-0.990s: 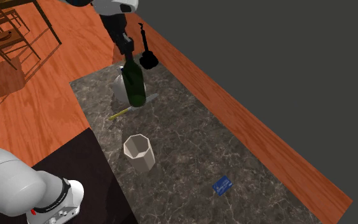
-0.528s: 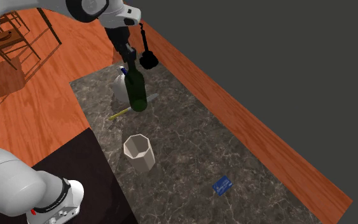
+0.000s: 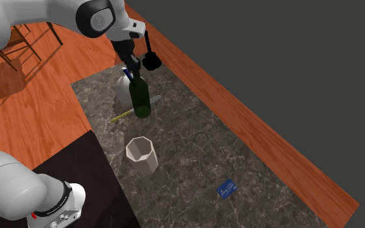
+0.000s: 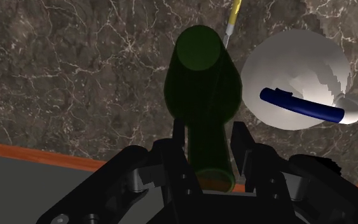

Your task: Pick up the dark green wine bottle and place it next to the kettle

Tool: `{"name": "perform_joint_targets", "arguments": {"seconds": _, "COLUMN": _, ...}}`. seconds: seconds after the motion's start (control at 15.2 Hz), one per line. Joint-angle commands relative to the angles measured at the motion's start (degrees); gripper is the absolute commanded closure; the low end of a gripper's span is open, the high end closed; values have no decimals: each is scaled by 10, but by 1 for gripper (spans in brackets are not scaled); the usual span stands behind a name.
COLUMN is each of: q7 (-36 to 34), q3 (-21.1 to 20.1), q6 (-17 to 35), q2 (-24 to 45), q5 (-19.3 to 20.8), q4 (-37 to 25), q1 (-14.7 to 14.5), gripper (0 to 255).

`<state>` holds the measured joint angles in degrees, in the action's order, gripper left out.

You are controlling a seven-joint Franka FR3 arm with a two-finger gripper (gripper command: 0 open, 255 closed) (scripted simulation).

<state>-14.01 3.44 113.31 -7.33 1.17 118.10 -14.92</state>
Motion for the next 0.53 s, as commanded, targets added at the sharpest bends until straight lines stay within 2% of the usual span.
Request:
{"name": "perform_joint_targets", "arguments": {"seconds": 0.0, "q7": 1, "q3": 1, "q6": 15, "q2": 3, "q5": 0, "q4": 12, "q1": 0, "gripper": 255}}
{"name": "perform_joint_targets", "arguments": {"seconds": 0.13, "q7": 1, "q3": 1, "q6": 34, "q2": 7, "q5": 0, "q4": 26, "q1": 1, "gripper": 255}}
{"name": "perform_joint_targets", "arguments": {"seconds": 0.46, "q7": 1, "q3": 1, "q6": 34, "q2": 7, "q5": 0, "q4": 26, "q1": 1, "gripper": 255}}
